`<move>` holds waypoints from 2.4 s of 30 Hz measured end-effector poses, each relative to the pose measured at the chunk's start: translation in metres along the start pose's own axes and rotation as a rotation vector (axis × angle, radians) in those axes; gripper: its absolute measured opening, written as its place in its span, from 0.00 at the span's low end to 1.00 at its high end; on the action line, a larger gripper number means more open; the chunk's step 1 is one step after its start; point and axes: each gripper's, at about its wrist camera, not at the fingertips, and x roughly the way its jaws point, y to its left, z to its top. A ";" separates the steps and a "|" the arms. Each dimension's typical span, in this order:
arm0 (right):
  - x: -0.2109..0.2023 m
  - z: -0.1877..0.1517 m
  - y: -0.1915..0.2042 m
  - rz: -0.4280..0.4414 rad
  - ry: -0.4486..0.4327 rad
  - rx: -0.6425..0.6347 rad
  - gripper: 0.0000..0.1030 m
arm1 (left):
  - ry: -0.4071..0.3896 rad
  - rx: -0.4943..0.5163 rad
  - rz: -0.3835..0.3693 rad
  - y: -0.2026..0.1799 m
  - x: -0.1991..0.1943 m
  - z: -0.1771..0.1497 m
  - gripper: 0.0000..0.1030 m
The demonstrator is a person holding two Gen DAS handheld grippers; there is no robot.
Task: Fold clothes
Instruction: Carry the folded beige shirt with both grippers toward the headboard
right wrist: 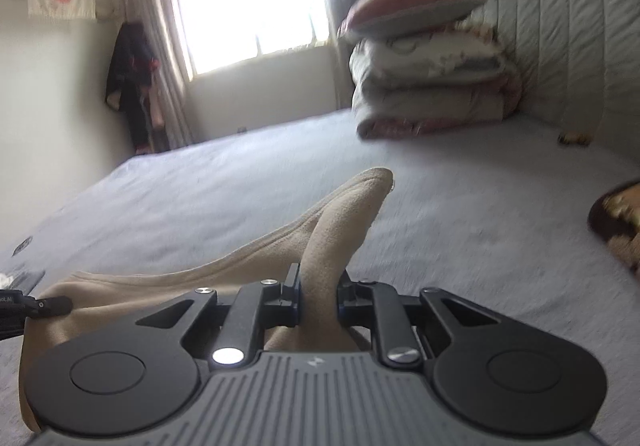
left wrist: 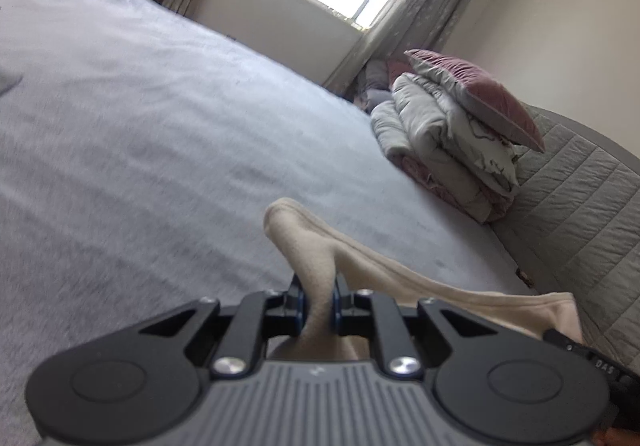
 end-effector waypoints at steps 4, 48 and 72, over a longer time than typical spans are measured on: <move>-0.016 0.013 -0.004 -0.055 -0.104 -0.032 0.17 | -0.039 0.040 -0.009 -0.026 0.009 0.012 0.13; -0.172 0.035 -0.204 -1.111 -0.389 0.129 0.17 | 0.165 0.530 -0.579 -0.515 0.214 -0.104 0.13; -0.169 -0.006 -0.313 -1.434 -0.106 0.298 0.39 | 0.283 0.685 -0.519 -0.599 0.302 -0.185 0.35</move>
